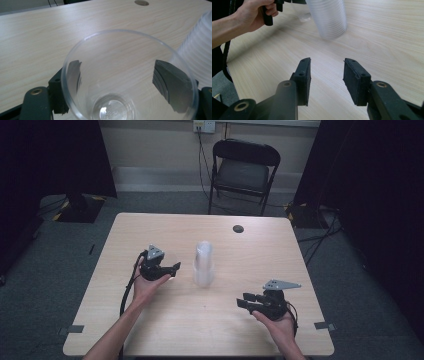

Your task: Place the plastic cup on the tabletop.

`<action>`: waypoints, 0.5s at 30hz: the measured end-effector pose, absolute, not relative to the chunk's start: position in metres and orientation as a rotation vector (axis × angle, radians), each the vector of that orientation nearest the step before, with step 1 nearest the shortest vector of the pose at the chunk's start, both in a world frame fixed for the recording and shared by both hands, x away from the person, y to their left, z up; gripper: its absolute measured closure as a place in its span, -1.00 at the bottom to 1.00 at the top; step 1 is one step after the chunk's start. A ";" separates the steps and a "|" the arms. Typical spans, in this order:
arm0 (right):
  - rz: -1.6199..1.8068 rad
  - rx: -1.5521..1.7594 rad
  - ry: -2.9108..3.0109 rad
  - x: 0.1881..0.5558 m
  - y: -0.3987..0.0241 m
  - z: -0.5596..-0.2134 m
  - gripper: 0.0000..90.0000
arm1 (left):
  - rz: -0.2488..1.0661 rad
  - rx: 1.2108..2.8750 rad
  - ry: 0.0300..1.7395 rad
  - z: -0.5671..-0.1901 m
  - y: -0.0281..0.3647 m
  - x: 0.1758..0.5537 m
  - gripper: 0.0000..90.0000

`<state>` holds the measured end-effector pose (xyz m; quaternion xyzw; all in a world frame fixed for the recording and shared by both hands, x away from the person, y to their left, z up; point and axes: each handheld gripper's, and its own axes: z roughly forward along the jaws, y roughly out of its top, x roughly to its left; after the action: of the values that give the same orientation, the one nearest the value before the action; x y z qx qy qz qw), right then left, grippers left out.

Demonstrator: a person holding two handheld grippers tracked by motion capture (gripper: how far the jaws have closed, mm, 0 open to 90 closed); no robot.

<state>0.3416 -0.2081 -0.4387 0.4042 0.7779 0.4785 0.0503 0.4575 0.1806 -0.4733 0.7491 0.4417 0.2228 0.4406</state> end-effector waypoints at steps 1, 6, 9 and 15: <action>1.460 1.229 2.368 0.342 -0.208 -0.438 0.29 | 0.549 1.855 1.101 -0.474 0.181 0.458 -0.54; 1.464 1.233 2.363 0.341 -0.209 -0.438 0.29 | 0.527 1.874 1.106 -0.477 0.179 0.457 -0.58; 1.461 1.235 2.355 0.341 -0.210 -0.438 0.27 | 0.520 1.862 1.100 -0.476 0.181 0.456 -0.49; 1.472 1.256 2.307 0.342 -0.217 -0.434 0.21 | 0.480 1.900 1.112 -0.476 0.187 0.451 -0.58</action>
<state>0.3417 -0.2175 -0.4344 0.4162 0.7646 0.4877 0.0651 0.4506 0.1874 -0.4756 0.7614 0.4455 0.1923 0.4299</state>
